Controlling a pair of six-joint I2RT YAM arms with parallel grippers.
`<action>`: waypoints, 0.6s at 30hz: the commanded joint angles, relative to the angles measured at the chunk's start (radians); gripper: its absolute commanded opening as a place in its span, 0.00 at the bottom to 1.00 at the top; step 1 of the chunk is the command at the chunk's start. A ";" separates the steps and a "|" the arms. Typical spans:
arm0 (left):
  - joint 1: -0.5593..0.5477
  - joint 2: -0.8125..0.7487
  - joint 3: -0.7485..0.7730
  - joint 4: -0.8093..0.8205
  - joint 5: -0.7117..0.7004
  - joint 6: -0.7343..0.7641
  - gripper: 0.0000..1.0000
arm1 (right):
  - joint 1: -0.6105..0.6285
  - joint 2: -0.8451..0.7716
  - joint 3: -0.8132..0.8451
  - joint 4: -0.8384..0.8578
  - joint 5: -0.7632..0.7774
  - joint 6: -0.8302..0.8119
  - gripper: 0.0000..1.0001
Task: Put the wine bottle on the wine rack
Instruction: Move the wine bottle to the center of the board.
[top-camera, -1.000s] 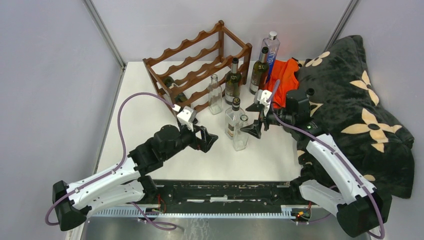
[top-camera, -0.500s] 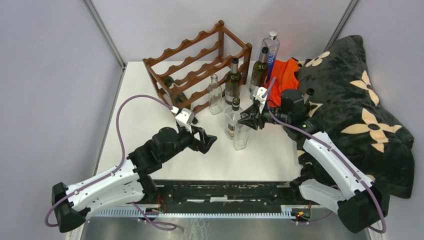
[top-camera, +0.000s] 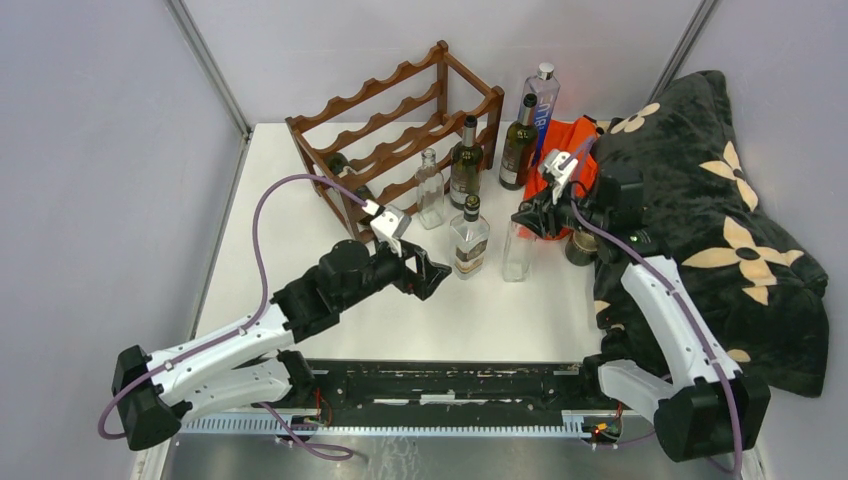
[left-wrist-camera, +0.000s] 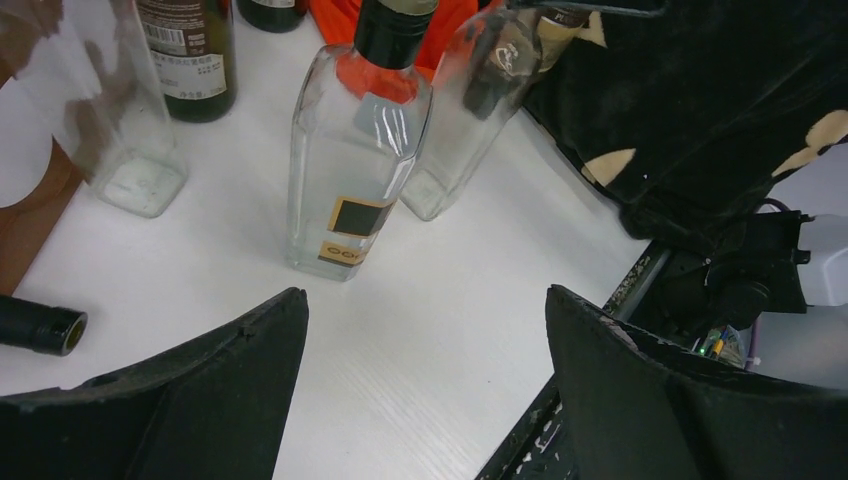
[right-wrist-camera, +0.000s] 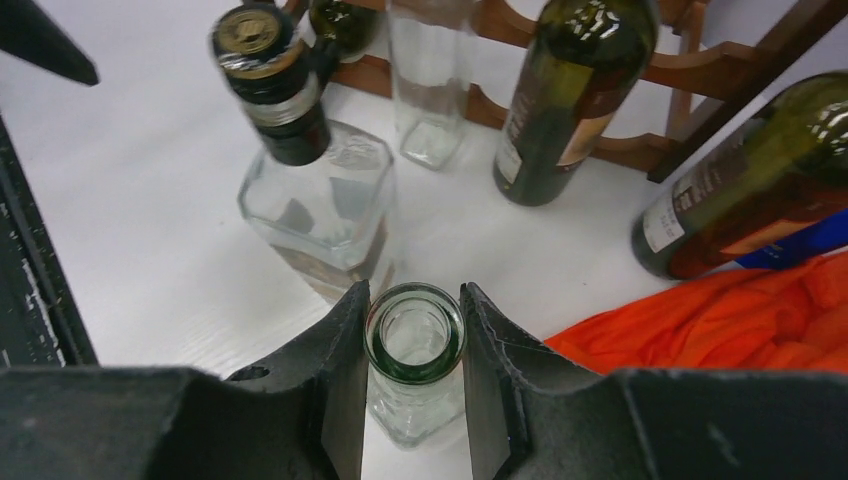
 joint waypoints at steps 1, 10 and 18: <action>-0.001 0.035 0.069 0.069 0.051 0.063 0.93 | -0.036 0.083 0.105 0.169 -0.004 0.041 0.04; 0.000 -0.022 0.011 0.086 0.024 0.019 0.94 | -0.053 0.340 0.236 0.460 0.088 0.173 0.04; -0.001 -0.049 0.005 0.070 -0.006 0.014 0.95 | -0.054 0.484 0.355 0.449 0.166 0.150 0.11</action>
